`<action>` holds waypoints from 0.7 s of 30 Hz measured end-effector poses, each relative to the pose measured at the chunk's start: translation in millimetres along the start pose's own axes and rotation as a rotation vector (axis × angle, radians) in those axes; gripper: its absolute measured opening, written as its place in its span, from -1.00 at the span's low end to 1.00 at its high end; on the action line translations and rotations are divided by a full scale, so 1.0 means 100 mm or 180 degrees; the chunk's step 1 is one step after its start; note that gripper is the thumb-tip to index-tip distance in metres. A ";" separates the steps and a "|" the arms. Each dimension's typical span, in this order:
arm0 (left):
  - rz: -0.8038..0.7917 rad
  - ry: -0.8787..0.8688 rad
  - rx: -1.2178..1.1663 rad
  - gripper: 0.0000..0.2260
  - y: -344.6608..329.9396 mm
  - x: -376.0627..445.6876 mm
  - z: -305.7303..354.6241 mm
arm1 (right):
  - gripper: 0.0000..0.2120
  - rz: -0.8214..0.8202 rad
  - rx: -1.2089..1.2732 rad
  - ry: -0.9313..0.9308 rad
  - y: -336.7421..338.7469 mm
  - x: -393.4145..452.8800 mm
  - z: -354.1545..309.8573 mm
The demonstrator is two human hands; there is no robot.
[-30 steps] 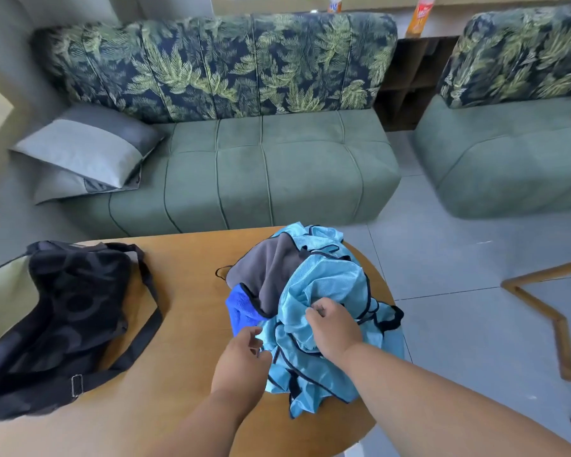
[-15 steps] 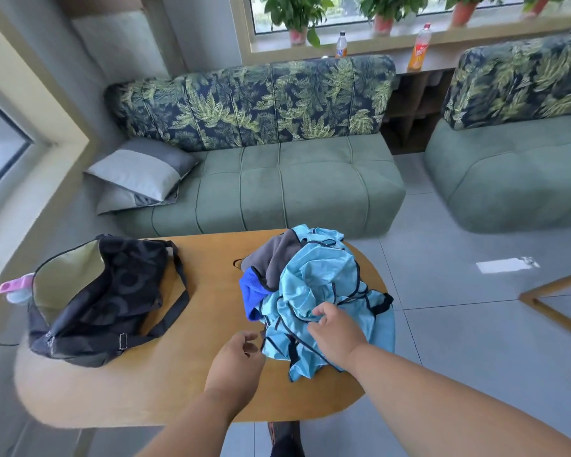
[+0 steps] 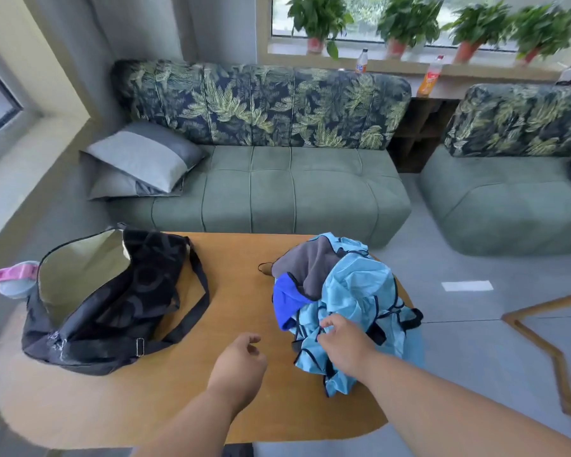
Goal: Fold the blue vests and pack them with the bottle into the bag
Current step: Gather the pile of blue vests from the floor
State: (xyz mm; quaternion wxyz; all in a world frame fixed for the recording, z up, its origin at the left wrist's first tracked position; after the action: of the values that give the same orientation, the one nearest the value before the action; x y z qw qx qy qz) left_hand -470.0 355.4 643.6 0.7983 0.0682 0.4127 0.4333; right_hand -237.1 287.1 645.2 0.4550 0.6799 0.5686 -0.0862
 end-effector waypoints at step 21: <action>0.0166 0.0084 0.0700 -0.65 0.31 1.39 -1.25 | -0.85 0.0042 -0.0670 0.0600 -1.18 1.31 -0.13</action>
State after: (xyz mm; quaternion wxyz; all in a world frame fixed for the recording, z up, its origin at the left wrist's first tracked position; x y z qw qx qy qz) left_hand -539.9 447.9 493.6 0.7689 0.1604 0.4664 0.4069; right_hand -299.0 380.3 508.3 0.4690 0.6372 0.6102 0.0411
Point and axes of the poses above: each hand's wrist, its own x-axis towards the middle knuckle, its own y-axis out of the back of the hand, z = x × y, the point moved 4 cm from there along x, towards the middle knuckle, and after that the axes turned 4 degrees about -z, right-handed, at the moved point
